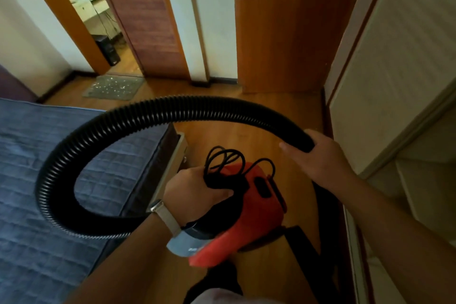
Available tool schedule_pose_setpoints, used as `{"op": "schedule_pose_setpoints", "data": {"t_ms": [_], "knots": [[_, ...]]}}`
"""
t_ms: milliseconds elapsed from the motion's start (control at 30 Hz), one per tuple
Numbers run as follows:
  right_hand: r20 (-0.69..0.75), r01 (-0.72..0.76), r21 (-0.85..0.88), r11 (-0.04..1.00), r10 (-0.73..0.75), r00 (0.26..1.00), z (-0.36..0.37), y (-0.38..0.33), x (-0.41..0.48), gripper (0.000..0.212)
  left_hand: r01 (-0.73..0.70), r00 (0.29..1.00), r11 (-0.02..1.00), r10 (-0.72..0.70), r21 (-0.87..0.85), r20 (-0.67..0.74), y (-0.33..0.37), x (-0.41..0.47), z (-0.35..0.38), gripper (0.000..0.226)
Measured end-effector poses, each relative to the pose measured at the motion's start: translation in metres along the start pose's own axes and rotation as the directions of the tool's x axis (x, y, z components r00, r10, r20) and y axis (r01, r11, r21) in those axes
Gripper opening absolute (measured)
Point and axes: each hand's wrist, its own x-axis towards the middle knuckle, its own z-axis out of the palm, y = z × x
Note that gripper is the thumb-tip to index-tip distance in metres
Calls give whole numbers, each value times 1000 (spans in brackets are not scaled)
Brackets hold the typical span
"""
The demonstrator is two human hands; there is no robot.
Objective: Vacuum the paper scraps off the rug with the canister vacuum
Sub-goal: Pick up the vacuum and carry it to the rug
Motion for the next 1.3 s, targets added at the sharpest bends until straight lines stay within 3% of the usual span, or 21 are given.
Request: {"op": "schedule_pose_setpoints", "data": {"t_ms": [267,467,600,1033,1300], "knots": [[-51,-76,-46,996,73,996,41,-21,147,27,-74,991,996,78,-41,108,-44,162,-15,47],[-55,-69,-84,994,65,996,80,-74,256,30,-109,991,991,114,-71,76,-72,284,-68,46],[-37,-53,-90,995,50,998,100,-99,314,29,-135,990,991,134,12,51,-84,342,-93,51],[133,57,-69,996,-48,990,158,-126,544,28,114,994,992,-114,-46,-1,-128,508,-136,43],[283,110,-50,993,-92,955,163,-142,717,23,211,977,972,-205,104,-66,-107,644,-170,43]]}}
